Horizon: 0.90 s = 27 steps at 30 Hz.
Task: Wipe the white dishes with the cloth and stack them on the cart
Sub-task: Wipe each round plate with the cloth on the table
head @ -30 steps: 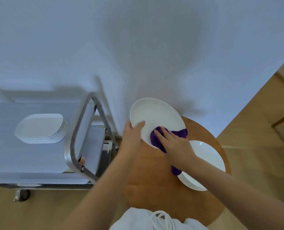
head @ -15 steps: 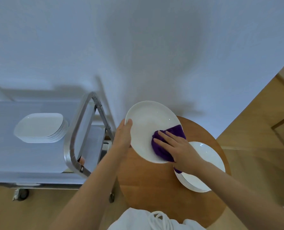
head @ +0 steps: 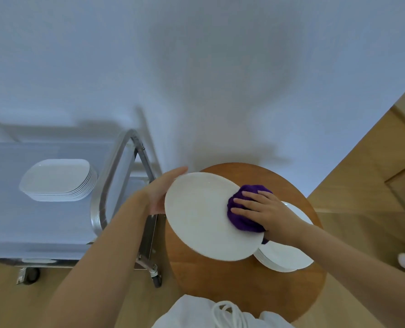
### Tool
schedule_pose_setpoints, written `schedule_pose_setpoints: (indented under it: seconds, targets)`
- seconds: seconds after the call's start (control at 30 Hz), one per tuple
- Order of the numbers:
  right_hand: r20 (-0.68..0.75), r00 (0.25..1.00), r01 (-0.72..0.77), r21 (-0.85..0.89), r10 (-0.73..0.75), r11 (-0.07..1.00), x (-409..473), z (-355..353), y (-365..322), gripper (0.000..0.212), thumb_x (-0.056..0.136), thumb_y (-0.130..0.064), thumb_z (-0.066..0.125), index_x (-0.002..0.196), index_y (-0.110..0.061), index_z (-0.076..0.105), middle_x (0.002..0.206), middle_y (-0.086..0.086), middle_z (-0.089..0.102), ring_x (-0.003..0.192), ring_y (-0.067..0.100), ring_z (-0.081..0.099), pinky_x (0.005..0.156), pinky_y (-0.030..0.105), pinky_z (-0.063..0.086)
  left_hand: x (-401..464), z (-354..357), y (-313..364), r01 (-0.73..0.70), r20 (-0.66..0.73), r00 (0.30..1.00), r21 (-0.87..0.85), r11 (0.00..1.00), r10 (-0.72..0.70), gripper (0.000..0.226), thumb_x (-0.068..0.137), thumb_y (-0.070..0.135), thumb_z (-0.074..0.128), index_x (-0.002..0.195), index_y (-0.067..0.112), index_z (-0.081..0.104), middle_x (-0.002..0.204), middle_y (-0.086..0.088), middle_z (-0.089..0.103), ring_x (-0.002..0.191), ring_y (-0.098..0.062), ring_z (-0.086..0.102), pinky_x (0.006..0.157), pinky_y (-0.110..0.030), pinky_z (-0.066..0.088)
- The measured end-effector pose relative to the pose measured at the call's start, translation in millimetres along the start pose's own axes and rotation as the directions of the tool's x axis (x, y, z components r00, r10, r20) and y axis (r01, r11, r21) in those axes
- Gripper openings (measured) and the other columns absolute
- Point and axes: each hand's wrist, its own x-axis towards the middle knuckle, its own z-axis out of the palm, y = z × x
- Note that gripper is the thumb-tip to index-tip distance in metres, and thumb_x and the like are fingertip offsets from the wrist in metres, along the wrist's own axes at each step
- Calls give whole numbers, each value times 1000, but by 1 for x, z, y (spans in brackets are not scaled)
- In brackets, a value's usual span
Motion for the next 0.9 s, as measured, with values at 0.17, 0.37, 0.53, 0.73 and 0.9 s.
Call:
schedule_pose_setpoints:
  seconds: [0.17,0.37,0.53,0.73,0.9]
  targets:
    - [45,981,-169,665,187,727,7,-27,-6,51,72,0,70,113,-30,65,114,-15,63,110,2,54,89,3,36,5,-4,-6,-61,-45,998,-347,936,48,69,82,78,34,115,25,63,108,-5,69,94,-28,70,76,-43,53]
    - [225,963,-252,945,147,206,15,-51,8,36,62,-12,79,85,-37,70,83,-5,71,79,13,68,66,21,52,6,18,-13,-409,-141,910,-459,789,390,97,75,78,19,142,12,42,135,-12,55,125,-32,50,104,-53,38]
    - [251,967,-236,945,38,-224,15,-27,20,51,58,-18,86,106,-23,69,105,5,70,99,24,65,78,33,53,-6,14,-16,-491,-125,871,-251,834,475,121,38,60,88,134,-2,48,119,-18,62,111,-34,58,85,-40,56]
    - [368,909,-208,805,194,-556,12,-4,15,80,51,-21,91,122,-9,58,115,16,65,103,32,64,77,38,54,-13,26,-18,-586,-228,807,-182,790,546,66,49,18,83,112,14,64,105,-4,73,96,-24,70,69,-33,57]
    - [602,576,-100,723,553,-683,20,1,3,40,75,-27,74,111,-12,64,97,12,72,86,28,69,69,39,54,-18,44,-14,-565,-408,731,90,820,547,56,44,26,83,96,31,62,95,7,71,91,-18,68,71,-37,58]
